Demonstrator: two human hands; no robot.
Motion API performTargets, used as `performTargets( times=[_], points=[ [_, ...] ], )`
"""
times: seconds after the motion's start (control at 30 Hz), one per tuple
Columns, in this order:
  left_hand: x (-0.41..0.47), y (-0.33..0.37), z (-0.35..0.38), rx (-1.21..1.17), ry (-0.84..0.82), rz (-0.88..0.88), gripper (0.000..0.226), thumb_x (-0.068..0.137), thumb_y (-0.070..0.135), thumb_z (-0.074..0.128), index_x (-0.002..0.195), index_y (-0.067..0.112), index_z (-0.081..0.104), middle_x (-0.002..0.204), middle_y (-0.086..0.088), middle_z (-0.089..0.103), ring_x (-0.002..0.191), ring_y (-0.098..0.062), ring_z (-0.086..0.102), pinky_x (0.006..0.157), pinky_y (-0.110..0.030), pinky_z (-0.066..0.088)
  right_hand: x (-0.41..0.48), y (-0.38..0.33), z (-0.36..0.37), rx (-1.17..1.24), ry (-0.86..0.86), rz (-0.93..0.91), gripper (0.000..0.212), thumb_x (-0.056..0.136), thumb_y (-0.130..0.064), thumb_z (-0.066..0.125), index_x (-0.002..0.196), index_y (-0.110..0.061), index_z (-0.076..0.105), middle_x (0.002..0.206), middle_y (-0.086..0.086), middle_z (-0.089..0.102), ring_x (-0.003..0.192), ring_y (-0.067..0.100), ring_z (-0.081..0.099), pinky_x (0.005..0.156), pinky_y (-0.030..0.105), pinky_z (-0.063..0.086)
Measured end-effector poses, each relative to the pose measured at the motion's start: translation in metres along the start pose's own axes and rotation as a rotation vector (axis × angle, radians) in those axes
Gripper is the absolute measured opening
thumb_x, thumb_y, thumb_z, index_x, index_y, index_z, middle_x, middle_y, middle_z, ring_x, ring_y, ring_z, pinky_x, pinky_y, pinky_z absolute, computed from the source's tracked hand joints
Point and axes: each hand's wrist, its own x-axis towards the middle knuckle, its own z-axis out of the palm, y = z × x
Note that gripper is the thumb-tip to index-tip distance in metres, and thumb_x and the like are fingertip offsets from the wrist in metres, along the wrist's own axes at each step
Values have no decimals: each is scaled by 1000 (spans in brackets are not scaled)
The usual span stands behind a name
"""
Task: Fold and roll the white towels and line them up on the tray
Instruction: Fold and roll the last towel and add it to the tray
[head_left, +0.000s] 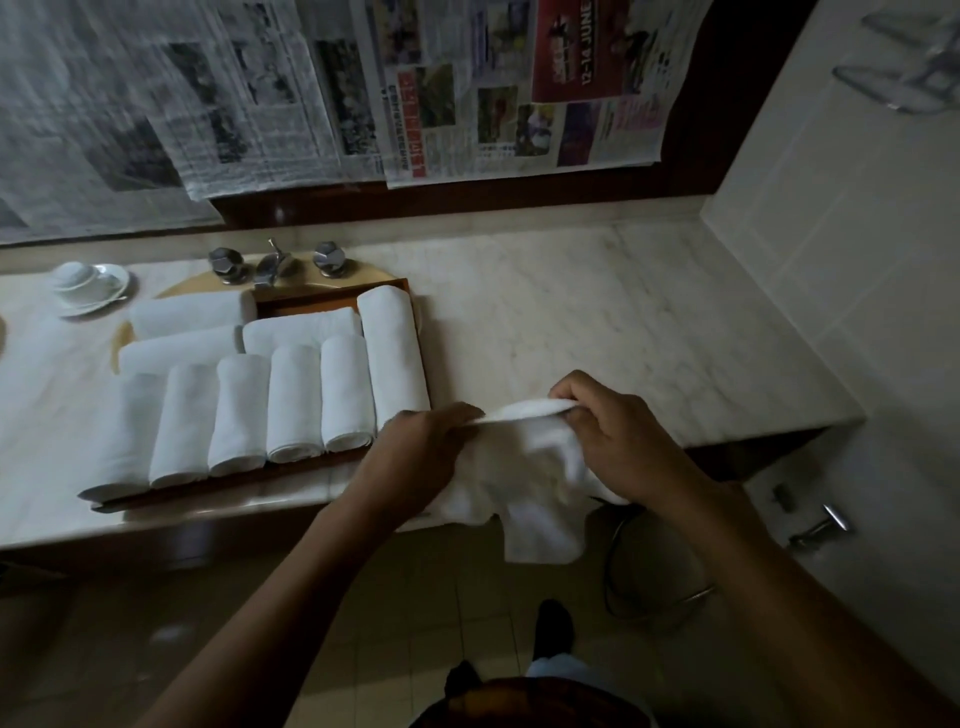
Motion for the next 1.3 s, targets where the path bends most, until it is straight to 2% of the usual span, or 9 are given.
performTargets(
  times=[0.1,0.17,0.27,0.47,0.6,0.67,0.87,1.07,1.3],
  points=[
    [3,0,-11,20,96,-44,26,104,8,54,121,16,73,104,-3,75,87,-18,72,68,-16,49,0,-1,1,-49,-25,-51,15,106,-20,51,99,-27,61,77,-9,63,72,4,62,59,17,44],
    [6,-5,-16,-57,158,-87,21,105,17,55,112,15,74,98,-3,76,82,-20,72,65,-19,51,0,-1,-1,-31,-42,-44,10,103,-36,59,97,-30,66,80,-10,68,74,3,64,62,18,47],
    [8,-13,-20,-203,195,-199,20,99,36,65,99,21,77,87,6,74,76,-5,67,62,-19,52,6,12,-7,-102,-18,1,18,94,-47,69,91,-30,69,77,-10,68,72,3,64,63,21,49],
    [-1,-45,-10,-79,-1,-87,12,99,36,67,101,27,76,87,9,75,74,-7,69,68,-37,59,14,63,-12,-322,-98,135,13,99,-26,65,89,-20,69,86,-2,67,81,20,64,73,38,53],
    [-18,-71,-3,6,-48,-5,18,97,21,68,111,28,76,99,11,76,82,-5,69,71,-29,58,-6,87,-11,-269,44,114,15,102,-23,60,88,-26,61,83,-10,60,79,11,56,64,18,36],
    [-25,-82,1,99,-103,46,24,92,28,76,116,32,76,106,14,73,86,-1,65,74,-21,54,-17,98,-8,-199,94,135,17,103,-28,59,86,-28,59,78,-11,59,74,5,54,60,15,34],
    [-25,-81,19,0,-58,-134,5,92,30,77,87,31,77,77,15,69,71,2,61,62,-18,40,-30,123,-15,4,-61,238,11,94,-30,74,84,-31,72,83,-15,72,83,0,66,74,22,51],
    [-26,-77,58,-15,-303,-196,12,98,22,67,95,33,71,84,13,67,76,-4,63,62,-19,41,-22,163,-31,-146,-251,296,17,85,-27,83,81,-41,75,84,-17,74,81,-1,68,70,21,52],
    [37,-73,70,48,-226,-258,20,99,31,66,82,20,70,74,7,68,65,-9,63,61,-31,48,34,206,-58,-144,-61,303,17,86,-10,80,82,-27,76,87,1,76,83,17,69,70,24,51]
  ],
)
